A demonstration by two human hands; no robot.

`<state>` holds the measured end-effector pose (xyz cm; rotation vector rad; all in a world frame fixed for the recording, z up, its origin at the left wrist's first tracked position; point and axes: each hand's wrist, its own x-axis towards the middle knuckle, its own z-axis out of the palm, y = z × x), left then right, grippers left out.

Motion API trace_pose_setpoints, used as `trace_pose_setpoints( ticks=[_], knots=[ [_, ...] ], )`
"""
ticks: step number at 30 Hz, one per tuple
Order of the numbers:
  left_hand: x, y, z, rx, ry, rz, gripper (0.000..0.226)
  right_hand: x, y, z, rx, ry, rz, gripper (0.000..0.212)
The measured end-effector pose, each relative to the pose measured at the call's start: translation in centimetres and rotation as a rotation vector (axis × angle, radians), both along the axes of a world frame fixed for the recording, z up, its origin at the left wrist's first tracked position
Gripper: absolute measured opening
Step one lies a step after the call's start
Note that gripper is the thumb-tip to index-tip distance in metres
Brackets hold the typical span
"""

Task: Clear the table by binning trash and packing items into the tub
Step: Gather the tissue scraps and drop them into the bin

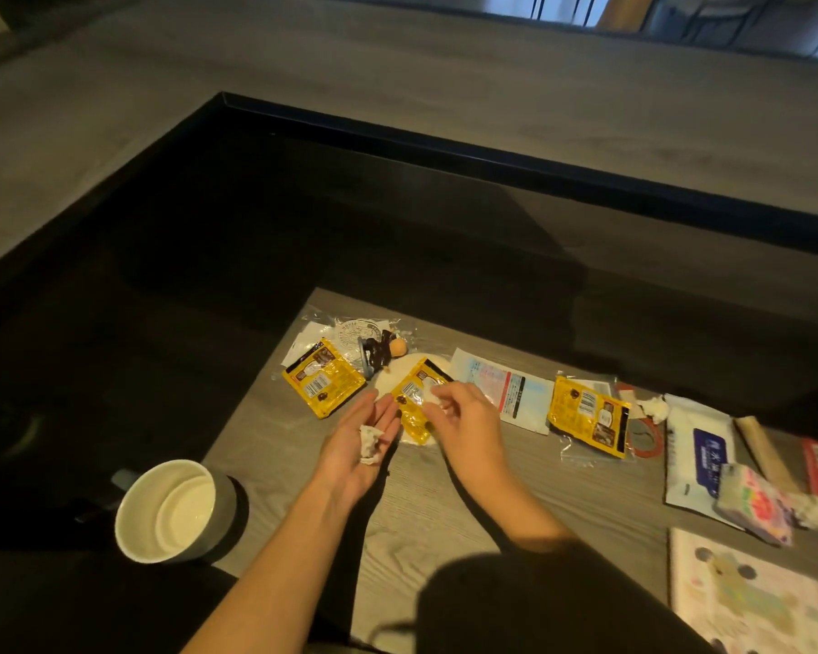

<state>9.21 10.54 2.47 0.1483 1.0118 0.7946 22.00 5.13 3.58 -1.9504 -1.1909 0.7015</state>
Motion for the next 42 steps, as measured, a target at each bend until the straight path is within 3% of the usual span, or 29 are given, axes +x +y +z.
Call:
trace_pose_setpoints(
  ticks=[5,9,12,15,20,26,30,36,42],
  knots=[
    [2.9,-1.3,1.1,0.004,-0.093,-0.173,0.024,-2.2,-1.1,0.9,-0.026,0.080,0.121,0.010],
    [4.8,-2.9,0.5,0.016,-0.143,-0.252,0.026,0.8,-3.1,1.2,-0.052,-0.142,0.165,0.021],
    [7.0,-4.1,0.2,-0.001,-0.130,-0.229,0.042,3.9,-4.6,1.3,-0.002,-0.085,-0.051,0.020],
    [9.2,-5.0,0.3,-0.031,-0.098,-0.186,0.017,8.2,-6.1,0.7,0.004,-0.086,-0.269,0.016],
    [12.4,-6.4,0.7,-0.062,-0.075,-0.185,0.012,15.5,-8.8,-0.5,-0.311,-0.412,-0.344,0.034],
    [14.8,-7.8,0.9,-0.075,-0.073,-0.196,0.012,20.4,-9.2,-1.2,-0.588,-0.598,-0.140,0.078],
    [14.8,-7.6,1.0,-0.062,-0.040,-0.172,0.016,21.1,-8.5,-1.7,-0.654,-0.724,-0.053,0.069],
    [15.0,-7.7,1.0,-0.057,-0.044,-0.159,0.020,21.1,-8.7,-1.4,-0.427,-0.641,-0.140,0.050],
    [18.0,-9.9,0.5,-0.039,-0.086,-0.302,0.028,16.5,-10.7,1.5,-0.004,-0.028,-0.196,0.014]
  ],
)
